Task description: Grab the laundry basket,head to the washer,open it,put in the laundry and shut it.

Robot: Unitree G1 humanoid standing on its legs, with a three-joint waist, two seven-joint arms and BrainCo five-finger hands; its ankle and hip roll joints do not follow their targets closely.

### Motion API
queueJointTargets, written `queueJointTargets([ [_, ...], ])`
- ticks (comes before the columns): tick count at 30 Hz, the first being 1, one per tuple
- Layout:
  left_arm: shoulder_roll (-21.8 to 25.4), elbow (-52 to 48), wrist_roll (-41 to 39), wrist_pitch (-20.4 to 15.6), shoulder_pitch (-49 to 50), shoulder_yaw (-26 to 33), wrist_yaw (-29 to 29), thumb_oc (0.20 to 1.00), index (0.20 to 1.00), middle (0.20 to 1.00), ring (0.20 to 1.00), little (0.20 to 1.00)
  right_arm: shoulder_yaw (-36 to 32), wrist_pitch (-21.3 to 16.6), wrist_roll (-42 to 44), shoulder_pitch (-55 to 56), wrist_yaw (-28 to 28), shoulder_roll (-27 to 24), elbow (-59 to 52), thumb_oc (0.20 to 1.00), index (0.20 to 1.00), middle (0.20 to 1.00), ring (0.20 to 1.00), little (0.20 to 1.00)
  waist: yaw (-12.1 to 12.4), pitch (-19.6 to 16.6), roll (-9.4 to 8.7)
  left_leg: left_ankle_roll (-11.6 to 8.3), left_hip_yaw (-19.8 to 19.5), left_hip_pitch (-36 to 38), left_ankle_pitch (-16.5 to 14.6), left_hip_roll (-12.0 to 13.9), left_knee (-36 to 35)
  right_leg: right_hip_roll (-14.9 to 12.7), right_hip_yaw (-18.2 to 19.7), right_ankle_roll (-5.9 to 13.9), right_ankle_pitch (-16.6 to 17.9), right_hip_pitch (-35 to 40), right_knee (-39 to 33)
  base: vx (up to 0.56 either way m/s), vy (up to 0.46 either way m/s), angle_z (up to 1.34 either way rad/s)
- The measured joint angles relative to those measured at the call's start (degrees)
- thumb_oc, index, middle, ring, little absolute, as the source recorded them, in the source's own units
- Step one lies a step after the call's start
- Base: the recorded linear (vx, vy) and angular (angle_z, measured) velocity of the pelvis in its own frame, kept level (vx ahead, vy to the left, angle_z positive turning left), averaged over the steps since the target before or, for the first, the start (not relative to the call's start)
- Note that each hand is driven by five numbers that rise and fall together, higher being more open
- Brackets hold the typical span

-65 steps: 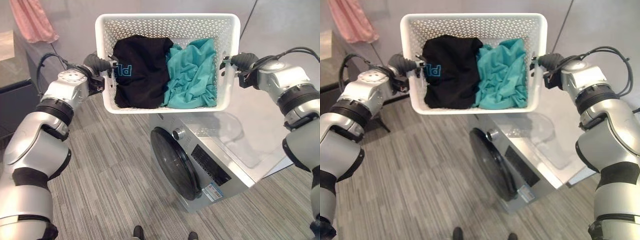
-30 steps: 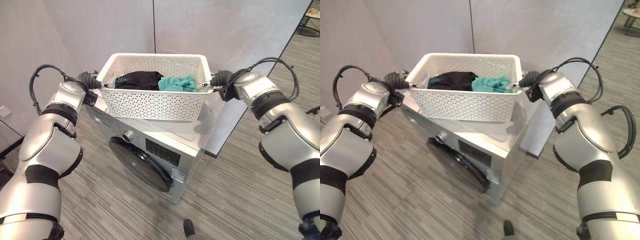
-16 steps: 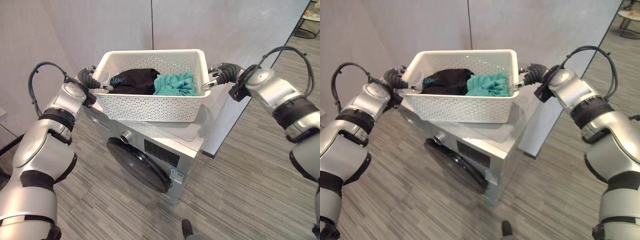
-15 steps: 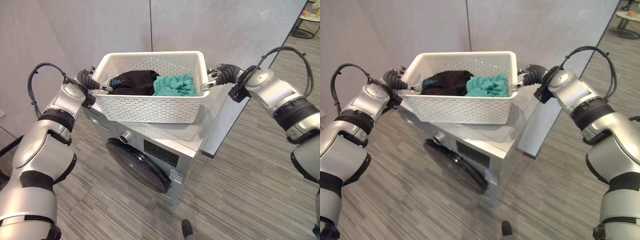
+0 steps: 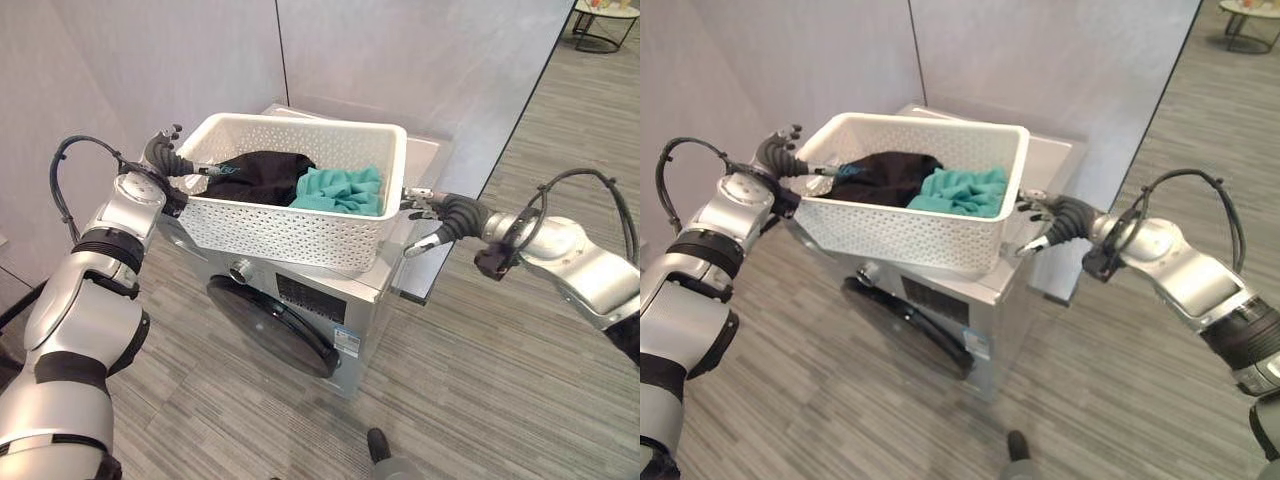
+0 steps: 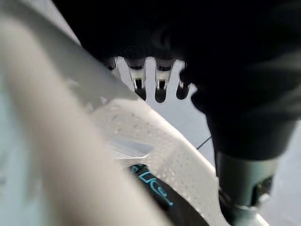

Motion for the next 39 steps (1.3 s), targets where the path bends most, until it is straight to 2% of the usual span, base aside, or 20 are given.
queueJointTargets([
  [7,-1.0,-0.2,2.4,-1.3,-0.8,0.6,2.1,1.000,1.000,1.000,1.000,1.000,-0.8,-0.4,-0.1,0.6,-0.1,-0.1,2.1,1.000,1.000,1.000,1.000,1.000,0.2,1.2,-0.13,-0.01,-0.2,0.1,0.0,-0.2,0.0,0.0,-0.3,0.02,0.0,0.2,0.0,0.00,-0.001,0.00],
  [10,-0.9,-1.1,7.1,-1.8,-0.8,0.6,3.5,1.000,1.000,1.000,1.000,1.000,-8.5,-1.7,-1.1,6.6,-0.2,-1.2,0.5,1.000,1.000,1.000,1.000,1.000,0.1,1.6,-0.17,-0.04,-0.3,0.0,-0.1,-0.1,0.0,-0.1,-0.4,0.01,-0.1,0.2,0.0,0.01,-0.011,0.01],
  [11,-0.8,-1.6,10.3,-1.8,-0.8,0.4,4.7,1.000,1.000,1.000,1.000,1.000,-11.6,-2.3,-1.4,9.5,-0.2,-3.2,0.7,1.000,1.000,1.000,1.000,1.000,0.1,2.0,-0.20,-0.03,-0.4,-0.1,-0.1,0.0,0.0,-0.1,-0.6,0.00,-0.1,0.2,0.0,0.05,-0.033,0.05],
  [16,5.1,-4.8,19.1,-2.2,1.5,-0.5,7.2,1.000,1.000,1.000,1.000,1.000,-21.0,-2.7,-7.9,15.1,-2.6,-6.0,5.3,1.000,1.000,1.000,1.000,1.000,-1.3,2.9,-0.38,-0.10,-0.4,0.6,-0.1,0.0,0.0,0.2,-0.8,-0.08,-0.1,0.9,0.4,0.03,-0.012,-0.01],
  [17,8.3,-5.8,22.0,-2.3,2.5,-0.5,7.5,1.000,1.000,1.000,1.000,1.000,-25.6,-3.7,-10.2,17.0,-3.8,-6.1,5.3,1.000,1.000,1.000,1.000,1.000,-1.6,3.3,-0.29,-0.29,-0.2,1.3,-0.3,0.1,0.0,0.3,-0.8,-0.11,-0.1,1.5,0.4,0.00,0.000,0.00],
  [19,9.2,-5.4,22.6,-2.8,2.6,-0.5,8.6,1.000,1.000,1.000,1.000,1.000,-28.3,-5.4,-11.1,19.5,-4.0,-5.9,4.6,1.000,1.000,1.000,1.000,1.000,-0.9,3.4,-0.28,-0.42,-0.6,2.1,-0.5,0.5,0.0,0.2,-1.2,-0.31,-0.5,2.5,0.2,-0.01,-0.041,0.09],
  [21,11.6,-1.7,24.2,-4.5,3.3,-0.6,8.6,1.000,1.000,1.000,1.000,1.000,-32.5,-7.5,-11.9,25.3,-5.0,-3.9,6.6,1.000,1.000,1.000,1.000,1.000,-1.5,3.1,-0.48,-0.64,-1.7,3.3,-0.6,0.5,0.0,0.4,-2.4,-0.71,-1.0,4.4,0.4,-0.02,-0.023,0.20],
  [22,13.6,1.1,24.6,-3.8,3.5,-0.6,8.6,1.000,1.000,1.000,1.000,1.000,-32.5,-7.2,-13.5,25.6,-6.6,-3.3,11.1,1.000,1.000,1.000,1.000,1.000,-1.7,2.3,-0.42,-0.79,-1.8,3.9,-0.8,0.7,0.0,0.5,-2.5,-0.54,-1.4,5.1,0.3,-0.03,-0.017,0.13],
  [24,17.5,1.5,24.9,-4.0,4.0,0.1,8.6,1.000,1.000,1.000,1.000,1.000,-33.2,-8.0,-16.6,26.1,-8.7,-3.2,11.9,1.000,1.000,1.000,1.000,1.000,-1.2,2.0,-0.28,-0.78,-2.0,3.9,-0.8,0.8,0.0,0.6,-2.6,-0.58,-1.3,5.2,0.4,-0.02,-0.006,0.04],
  [26,19.1,0.9,25.9,-3.9,5.5,0.7,8.9,1.000,1.000,1.000,1.000,1.000,-35.8,-8.5,-17.7,28.1,-10.4,-2.1,13.4,1.000,1.000,1.000,1.000,1.000,-0.8,0.6,-0.29,-0.82,-2.4,3.7,-0.8,0.7,0.0,0.7,-2.9,-0.65,-1.5,5.2,0.4,0.00,0.020,0.08],
  [27,20.3,-1.9,26.2,-4.1,8.5,4.3,8.9,1.000,1.000,1.000,1.000,1.000,-38.7,-8.8,-19.4,31.5,-11.3,-1.9,13.2,1.000,1.000,1.000,1.000,1.000,0.2,0.2,-0.18,-0.82,-2.5,3.8,-0.8,0.7,0.0,0.6,-2.9,-0.62,-1.5,5.3,0.4,0.01,0.027,0.09],
  [28,22.0,-7.5,26.2,-4.7,13.1,9.6,9.3,1.000,1.000,1.000,1.000,1.000,-45.2,-9.8,-21.0,36.5,-12.0,-0.8,11.7,1.000,1.000,1.000,1.000,1.000,0.7,0.1,-0.20,-0.83,-2.8,3.7,-0.8,0.7,0.0,0.6,-3.2,-0.70,-1.6,5.4,0.5,0.02,0.069,0.25],
  [29,24.6,-13.9,26.2,-5.0,21.8,17.0,10.5,1.000,1.000,1.000,1.000,1.000,-54.0,-10.7,-23.3,43.7,-15.3,3.6,13.3,1.000,1.000,1.000,1.000,1.000,1.0,-0.5,-0.65,-0.88,-3.8,3.9,-0.8,0.7,0.0,0.6,-4.3,-0.89,-2.0,6.2,0.5,0.02,0.061,0.24],
  [31,26.6,-25.3,26.4,-5.4,38.9,30.8,12.6,1.000,1.000,1.000,1.000,1.000,-65.6,-12.7,-23.5,52.1,-18.7,13.4,14.9,1.000,1.000,1.000,1.000,1.000,2.6,-1.6,-1.42,-1.05,-4.1,3.9,-1.2,0.8,0.0,0.7,-4.7,-0.85,-2.5,6.5,0.5,0.02,0.059,0.17],
  [32,26.6,-26.8,26.4,-6.1,44.4,33.6,13.5,1.000,1.000,1.000,1.000,1.000,-68.7,-12.0,-23.5,55.0,-20.3,16.8,17.3,1.000,1.000,1.000,1.000,1.000,2.9,-1.8,-1.82,-0.96,-4.5,4.2,-1.3,0.6,0.1,0.6,-5.0,-0.88,-2.6,7.1,0.5,0.01,0.044,0.14],
  [33,26.6,-24.9,26.3,-5.6,48.3,34.4,13.6,1.000,1.000,1.000,1.000,1.000,-67.5,-10.5,-23.5,56.9,-21.3,17.1,20.0,1.000,1.000,1.000,1.000,1.000,3.5,-2.1,-2.03,-0.78,-4.6,4.7,-1.6,0.3,0.0,0.2,-5.3,-0.59,-2.9,7.5,0.5,-0.01,0.044,0.11],
  [35,26.0,-24.8,26.0,-5.0,57.6,39.7,13.7,1.000,1.000,1.000,1.000,1.000,-67.3,-10.2,-23.5,58.5,-22.2,18.2,22.5,1.000,1.000,1.000,1.000,1.000,4.0,-2.3,-2.51,-0.37,-4.9,4.7,-2.1,-0.5,0.0,-0.9,-5.4,-0.15,-3.2,7.6,0.5,-0.08,0.099,0.05],
  [36,24.0,-24.7,24.1,-6.3,63.4,46.9,13.9,1.000,1.000,1.000,1.000,1.000,-67.3,-11.3,-23.2,56.2,-23.9,18.2,25.9,1.000,1.000,1.000,1.000,1.000,3.9,-2.4,-2.76,-0.24,-4.6,4.7,-2.3,-1.0,0.0,-1.5,-5.0,0.15,-3.4,7.3,0.7,-0.07,0.113,0.03],
  [37,21.4,-23.0,23.2,-6.0,65.7,50.4,14.5,1.000,1.000,1.000,1.000,1.000,-67.5,-11.5,-23.1,55.4,-25.9,18.5,29.1,1.000,1.000,1.000,1.000,1.000,4.0,-2.5,-2.78,-0.13,-4.7,4.8,-2.3,-1.5,0.0,-2.0,-4.7,0.55,-3.7,7.1,1.3,-0.08,0.148,-0.02],
  [39,17.5,-22.3,21.7,-5.2,69.5,51.6,15.0,1.000,1.000,1.000,1.000,1.000,-67.0,-12.0,-23.2,56.7,-27.8,20.6,31.8,1.000,1.000,1.000,1.000,1.000,4.8,-2.2,-2.79,0.02,-4.6,4.6,-2.4,-2.5,0.4,-2.7,-4.2,1.03,-4.3,6.0,2.4,-0.07,0.119,0.00],
])
